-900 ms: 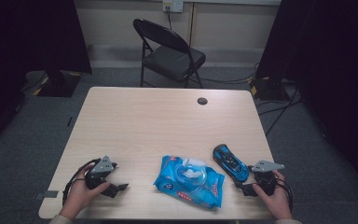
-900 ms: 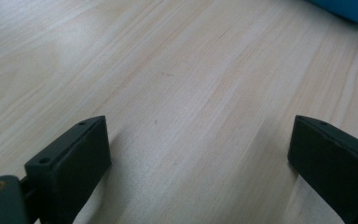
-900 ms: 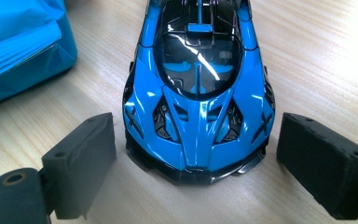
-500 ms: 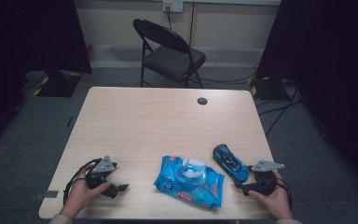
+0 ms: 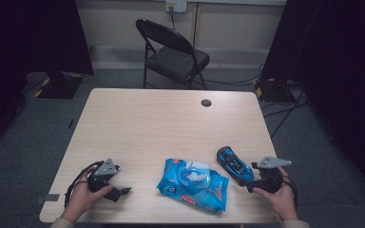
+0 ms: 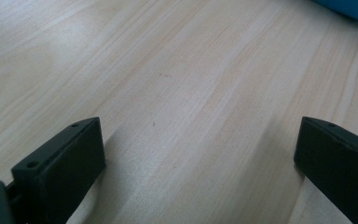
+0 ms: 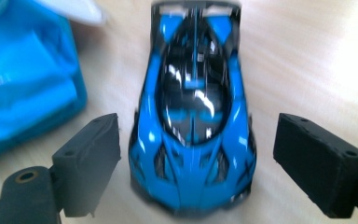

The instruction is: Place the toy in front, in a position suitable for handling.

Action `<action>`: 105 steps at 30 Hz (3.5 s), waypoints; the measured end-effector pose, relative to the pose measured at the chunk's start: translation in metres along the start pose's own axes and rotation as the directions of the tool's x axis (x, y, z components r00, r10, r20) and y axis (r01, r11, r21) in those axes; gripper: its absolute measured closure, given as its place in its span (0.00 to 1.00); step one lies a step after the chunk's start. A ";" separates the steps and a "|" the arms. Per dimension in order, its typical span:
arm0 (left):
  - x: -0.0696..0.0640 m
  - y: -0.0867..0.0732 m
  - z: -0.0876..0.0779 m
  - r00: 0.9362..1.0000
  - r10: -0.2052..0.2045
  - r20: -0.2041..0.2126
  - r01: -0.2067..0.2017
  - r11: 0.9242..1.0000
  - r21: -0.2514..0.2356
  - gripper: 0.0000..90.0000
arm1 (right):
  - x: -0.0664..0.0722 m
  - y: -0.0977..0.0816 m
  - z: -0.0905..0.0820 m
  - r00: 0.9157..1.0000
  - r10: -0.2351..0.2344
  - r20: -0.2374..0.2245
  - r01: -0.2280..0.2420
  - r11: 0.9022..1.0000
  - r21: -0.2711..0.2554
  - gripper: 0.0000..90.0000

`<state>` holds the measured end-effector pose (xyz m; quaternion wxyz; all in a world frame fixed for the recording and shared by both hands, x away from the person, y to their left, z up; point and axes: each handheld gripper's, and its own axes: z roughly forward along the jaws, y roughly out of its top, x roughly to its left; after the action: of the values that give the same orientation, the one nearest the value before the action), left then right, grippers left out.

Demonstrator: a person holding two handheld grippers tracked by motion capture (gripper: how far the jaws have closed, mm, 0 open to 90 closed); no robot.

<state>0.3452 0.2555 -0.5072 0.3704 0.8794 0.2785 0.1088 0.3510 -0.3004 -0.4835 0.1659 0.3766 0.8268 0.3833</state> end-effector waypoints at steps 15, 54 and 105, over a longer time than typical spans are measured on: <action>0.000 0.000 0.000 1.000 0.002 0.001 -0.002 1.000 0.001 0.01 | 0.001 0.032 0.030 1.000 0.003 0.009 -0.003 1.000 0.022 0.16; 0.000 0.000 0.000 1.000 0.004 0.001 -0.004 1.000 0.002 0.00 | 0.001 0.022 0.057 1.000 0.003 0.017 -0.004 0.998 0.059 0.21; 0.000 0.001 0.001 1.000 0.002 0.003 -0.003 1.000 0.004 0.00 | 0.004 0.028 0.052 0.996 0.058 0.075 -0.060 0.998 0.022 0.31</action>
<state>0.3463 0.2546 -0.5074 0.3691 0.8806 0.2772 0.1076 0.3916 -0.2584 -0.4962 0.1807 0.4167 0.8132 0.3639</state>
